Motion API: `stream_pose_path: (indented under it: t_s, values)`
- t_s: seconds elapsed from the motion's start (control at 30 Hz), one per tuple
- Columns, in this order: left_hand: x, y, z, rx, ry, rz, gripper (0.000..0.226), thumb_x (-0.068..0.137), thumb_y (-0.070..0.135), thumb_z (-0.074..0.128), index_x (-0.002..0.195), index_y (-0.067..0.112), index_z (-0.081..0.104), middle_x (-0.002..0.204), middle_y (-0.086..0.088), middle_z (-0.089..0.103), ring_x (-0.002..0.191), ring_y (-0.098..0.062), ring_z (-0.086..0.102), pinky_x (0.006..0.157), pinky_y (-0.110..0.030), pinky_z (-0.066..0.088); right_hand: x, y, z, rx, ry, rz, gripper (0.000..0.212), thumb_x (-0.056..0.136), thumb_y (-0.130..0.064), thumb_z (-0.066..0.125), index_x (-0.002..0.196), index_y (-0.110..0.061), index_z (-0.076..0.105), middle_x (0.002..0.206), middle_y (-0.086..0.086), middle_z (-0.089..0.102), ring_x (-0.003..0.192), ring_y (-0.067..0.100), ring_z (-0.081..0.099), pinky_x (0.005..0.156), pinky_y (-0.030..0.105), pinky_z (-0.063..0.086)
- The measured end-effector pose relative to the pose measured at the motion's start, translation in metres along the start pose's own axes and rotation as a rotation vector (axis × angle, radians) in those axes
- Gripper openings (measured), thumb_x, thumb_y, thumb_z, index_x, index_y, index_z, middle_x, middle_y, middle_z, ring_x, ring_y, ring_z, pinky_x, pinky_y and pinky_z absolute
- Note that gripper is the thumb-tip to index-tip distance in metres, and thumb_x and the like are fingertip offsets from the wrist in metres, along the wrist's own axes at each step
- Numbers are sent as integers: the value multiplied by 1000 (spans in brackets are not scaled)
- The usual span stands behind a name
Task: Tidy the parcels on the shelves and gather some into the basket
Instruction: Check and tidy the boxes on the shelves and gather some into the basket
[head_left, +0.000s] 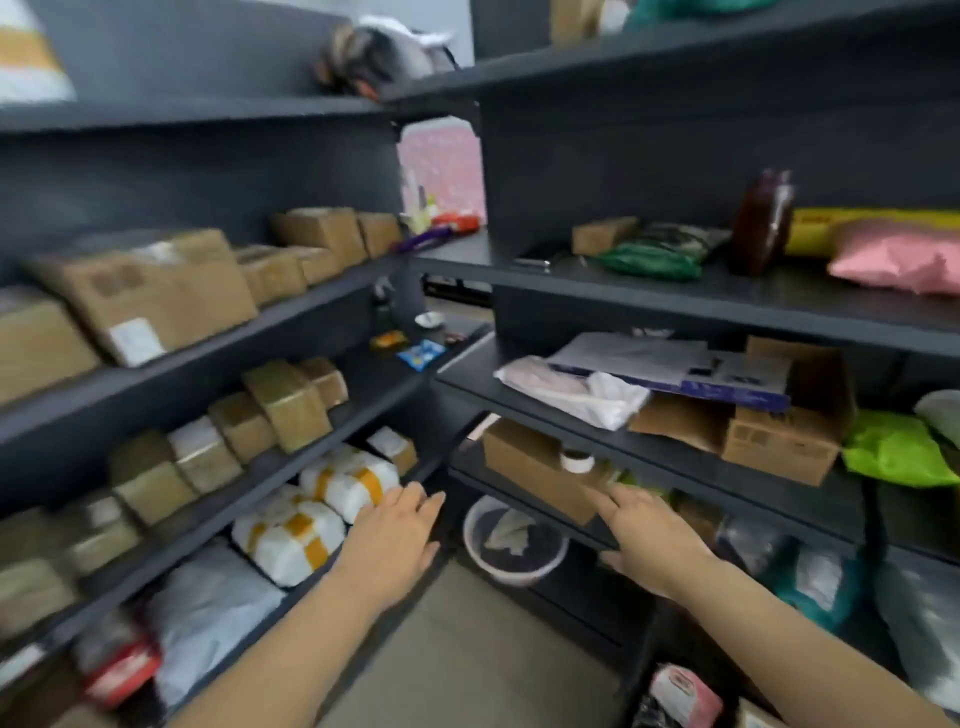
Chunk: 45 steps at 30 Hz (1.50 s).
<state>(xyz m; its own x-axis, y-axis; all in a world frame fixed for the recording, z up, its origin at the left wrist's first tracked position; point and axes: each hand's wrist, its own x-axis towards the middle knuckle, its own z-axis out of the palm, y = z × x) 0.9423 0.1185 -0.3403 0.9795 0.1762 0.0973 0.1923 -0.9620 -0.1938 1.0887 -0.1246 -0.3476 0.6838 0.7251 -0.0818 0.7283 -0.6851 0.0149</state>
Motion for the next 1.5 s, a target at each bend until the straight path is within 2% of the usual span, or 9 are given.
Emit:
stream_pose_path:
  t_s: [0.13,0.27,0.43,0.6,0.93,1.13,1.23,1.3,1.5]
  values:
    - [-89,-104,-37,60,45,-154,53,82,40,64,129,20,51,114,-1,55,105,-26,55,76,-39,48,23,-125,-49,-24,79,-149,74,91,-31,57,151,-21,15,149,2,29,135,23,31,111,29,24]
    - [-203,-218,-71,200,57,-263,65,50,42,85,109,23,68,93,4,64,82,-19,62,54,-33,52,34,-279,-91,-12,149,-341,77,91,-39,57,152,-20,13,150,2,28,138,22,28,113,31,24]
    - [-333,-326,-114,218,123,-519,62,90,38,55,145,22,33,135,-1,44,125,-24,43,93,-39,41,31,-455,-133,-4,247,-586,68,96,-34,50,151,-20,13,154,0,21,140,22,24,114,31,21]
    - [-433,-392,-130,267,125,-737,61,95,42,44,148,23,23,142,0,35,130,-23,33,101,-36,34,30,-589,-163,1,305,-753,76,92,-32,56,152,-25,10,155,-1,21,142,19,20,116,34,17]
    - [-519,-495,-116,327,110,-956,62,95,42,43,150,25,18,145,3,32,133,-18,31,104,-34,32,74,-758,-184,33,314,-1058,73,94,-36,53,152,-22,12,153,0,23,141,20,23,116,33,17]
    - [-517,-572,-108,405,46,-1077,62,92,43,49,147,24,28,140,-1,40,129,-23,39,101,-38,37,147,-848,-196,125,265,-1158,75,93,-38,54,152,-21,12,153,1,23,141,20,22,116,32,20]
    - [-521,-612,-108,481,59,-1085,62,62,46,80,117,24,63,105,0,62,95,-22,63,72,-36,54,177,-892,-208,180,219,-1192,75,92,-38,56,152,-21,13,152,0,25,139,21,26,115,33,25]
    - [-526,-636,-104,542,115,-1120,61,44,42,89,99,22,71,86,1,64,74,-21,65,54,-33,53,191,-921,-213,217,197,-1207,75,92,-38,57,151,-21,15,150,0,27,137,20,29,113,33,28]
    - [-549,-689,-91,620,224,-1188,54,56,41,84,102,18,67,85,-2,61,74,-25,62,55,-35,52,201,-992,-202,249,141,-1226,73,91,-38,58,150,-21,19,151,1,26,135,22,31,110,34,32]
